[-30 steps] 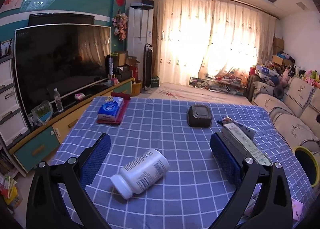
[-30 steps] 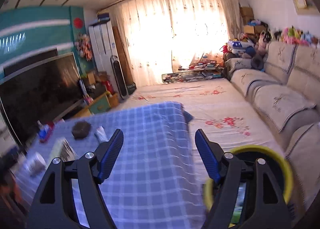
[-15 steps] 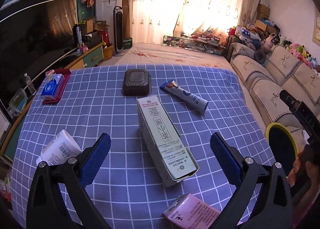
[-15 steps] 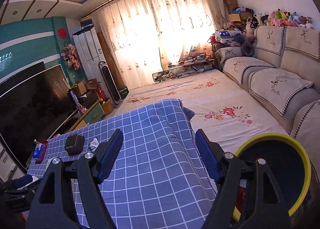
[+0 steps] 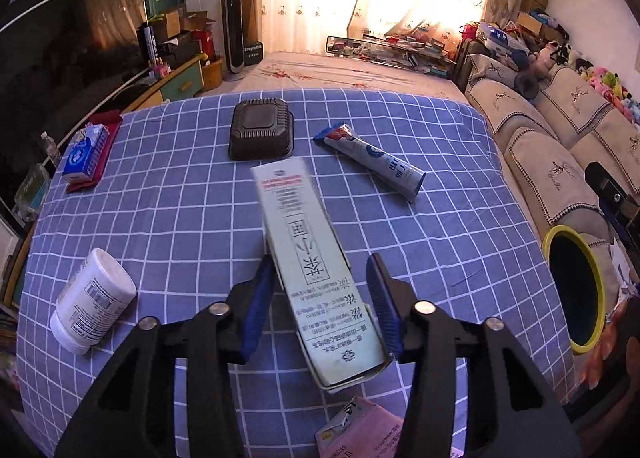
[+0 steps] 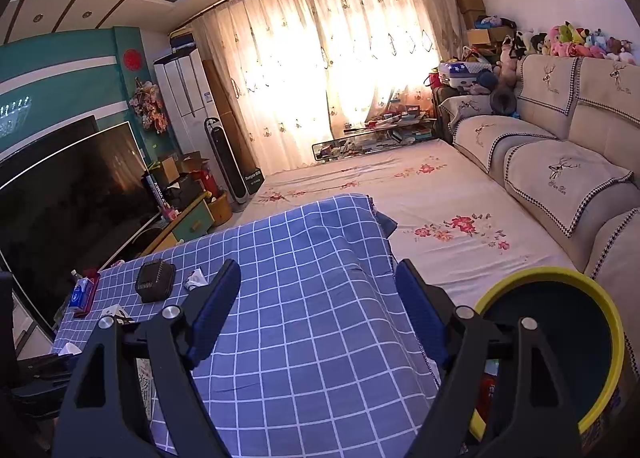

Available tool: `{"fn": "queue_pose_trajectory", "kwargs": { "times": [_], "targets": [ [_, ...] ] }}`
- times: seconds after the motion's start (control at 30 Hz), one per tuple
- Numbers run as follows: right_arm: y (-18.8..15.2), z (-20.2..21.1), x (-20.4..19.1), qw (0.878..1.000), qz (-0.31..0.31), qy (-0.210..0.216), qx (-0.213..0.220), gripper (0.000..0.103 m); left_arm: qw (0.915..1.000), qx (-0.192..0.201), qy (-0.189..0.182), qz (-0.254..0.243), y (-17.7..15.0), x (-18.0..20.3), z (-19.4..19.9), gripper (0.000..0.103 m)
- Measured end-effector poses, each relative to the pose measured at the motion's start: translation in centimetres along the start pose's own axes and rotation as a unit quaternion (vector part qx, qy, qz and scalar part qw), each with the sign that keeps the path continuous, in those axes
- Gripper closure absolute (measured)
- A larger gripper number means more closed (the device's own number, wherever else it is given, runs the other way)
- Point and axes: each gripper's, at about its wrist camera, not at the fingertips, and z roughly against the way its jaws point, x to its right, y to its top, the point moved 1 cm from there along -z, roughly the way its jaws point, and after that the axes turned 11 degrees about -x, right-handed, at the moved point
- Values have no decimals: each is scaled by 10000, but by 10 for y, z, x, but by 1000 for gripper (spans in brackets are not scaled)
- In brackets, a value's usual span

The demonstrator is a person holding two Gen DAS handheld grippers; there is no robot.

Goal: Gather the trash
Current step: 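Reach the left gripper to the white tea box and grasp it, then carry the tea box over the bin and open the left gripper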

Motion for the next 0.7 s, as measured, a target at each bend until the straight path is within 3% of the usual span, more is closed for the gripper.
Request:
{"fn": "queue_pose_trajectory", "kwargs": {
  "times": [0.07, 0.2, 0.37, 0.57, 0.7],
  "targets": [
    [0, -1, 0, 10000, 9, 5, -14, 27, 10000, 39, 59, -41, 1, -1, 1, 73],
    [-1, -2, -1, 10000, 32, -14, -47, 27, 9999, 79, 38, -71, 2, -8, 5, 73],
    [-2, -3, -2, 10000, 31, -43, -43, 27, 9984, 485, 166, -249, 2, -9, 33, 73],
    [5, 20, 10, 9993, -210, 12, 310, 27, 9933, 951, -42, -649, 2, 11, 85, 73],
    [9, 57, 33, 9967, -476, -72, 656, 27, 9883, 948, -376, -1130, 4, 47, 102, 73]
  ]
}}
